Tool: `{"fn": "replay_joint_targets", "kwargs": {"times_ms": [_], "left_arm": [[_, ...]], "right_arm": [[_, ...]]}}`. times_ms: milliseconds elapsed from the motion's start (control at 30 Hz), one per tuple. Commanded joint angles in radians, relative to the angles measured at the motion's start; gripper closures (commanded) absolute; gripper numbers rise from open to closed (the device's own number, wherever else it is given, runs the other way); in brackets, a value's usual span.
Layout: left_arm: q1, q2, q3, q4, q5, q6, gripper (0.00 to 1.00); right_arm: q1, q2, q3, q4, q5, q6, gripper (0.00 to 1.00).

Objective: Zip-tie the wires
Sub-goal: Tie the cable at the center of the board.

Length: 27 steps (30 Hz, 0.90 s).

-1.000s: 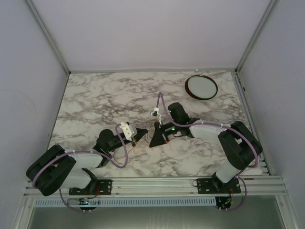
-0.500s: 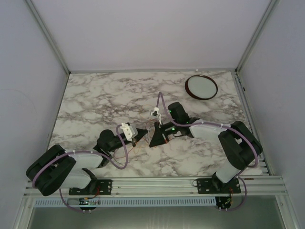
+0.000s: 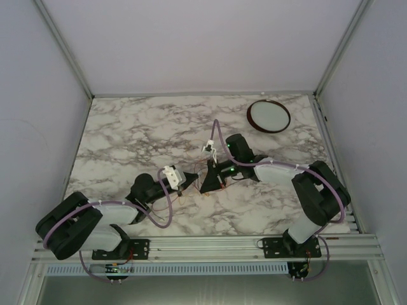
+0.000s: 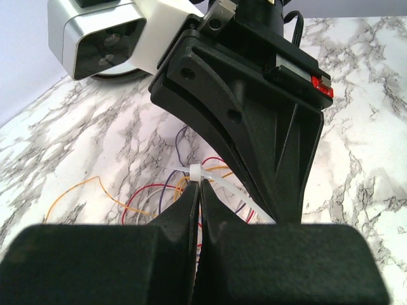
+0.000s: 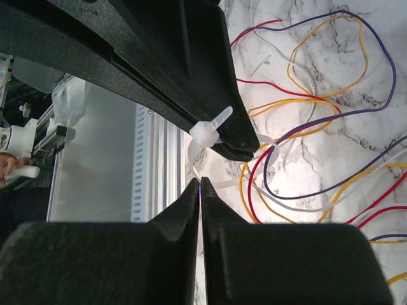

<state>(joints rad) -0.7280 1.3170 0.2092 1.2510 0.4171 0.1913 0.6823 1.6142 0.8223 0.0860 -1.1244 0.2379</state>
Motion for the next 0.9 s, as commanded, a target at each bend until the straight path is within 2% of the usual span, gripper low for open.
{"fn": "replay_joint_targets", "kwargs": {"times_ms": [0,867], "left_arm": [[-0.011,0.007,-0.014,0.022,0.003,0.038,1.00],[-0.062,0.020,-0.024,-0.042,-0.073,0.089,1.00]], "right_arm": [[-0.018,0.006,0.044,0.006,-0.023,0.007,1.00],[-0.060,0.042,0.088,-0.003,-0.010,0.111,1.00]]}}
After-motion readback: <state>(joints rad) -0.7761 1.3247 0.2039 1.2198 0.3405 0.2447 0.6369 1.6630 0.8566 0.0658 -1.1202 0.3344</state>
